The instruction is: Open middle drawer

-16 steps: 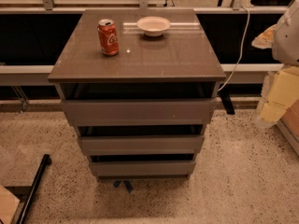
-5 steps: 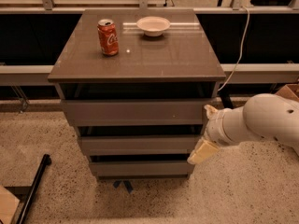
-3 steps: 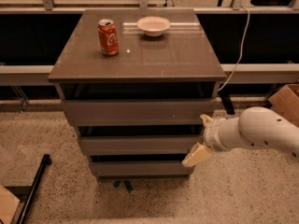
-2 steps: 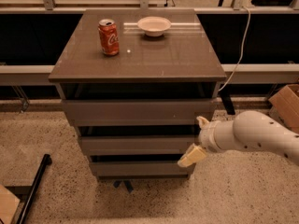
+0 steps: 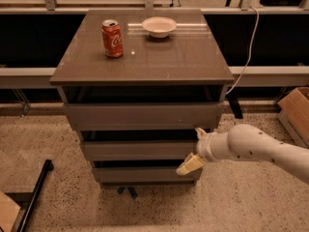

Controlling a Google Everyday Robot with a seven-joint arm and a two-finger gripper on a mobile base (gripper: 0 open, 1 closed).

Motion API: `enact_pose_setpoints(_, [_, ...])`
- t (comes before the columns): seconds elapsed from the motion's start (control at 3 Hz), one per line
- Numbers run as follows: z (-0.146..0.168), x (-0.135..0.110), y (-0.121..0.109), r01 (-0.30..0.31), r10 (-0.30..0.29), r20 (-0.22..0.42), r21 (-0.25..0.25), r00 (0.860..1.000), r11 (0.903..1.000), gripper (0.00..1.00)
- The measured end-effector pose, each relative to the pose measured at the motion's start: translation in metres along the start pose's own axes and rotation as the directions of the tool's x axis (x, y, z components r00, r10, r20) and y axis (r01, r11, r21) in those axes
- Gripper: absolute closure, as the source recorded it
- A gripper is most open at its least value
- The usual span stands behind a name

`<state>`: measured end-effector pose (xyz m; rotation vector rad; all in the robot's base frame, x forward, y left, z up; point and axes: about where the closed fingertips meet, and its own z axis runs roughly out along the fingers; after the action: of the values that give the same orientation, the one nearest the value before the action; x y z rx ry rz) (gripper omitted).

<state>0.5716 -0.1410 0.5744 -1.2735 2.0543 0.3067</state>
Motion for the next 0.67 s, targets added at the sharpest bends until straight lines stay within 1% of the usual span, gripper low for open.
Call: enact_pose_setpoints(0.67, [0.062,0.032,-0.012,-0.052,0.052,-0.005,-0.035,0.999,0.9980,0.00])
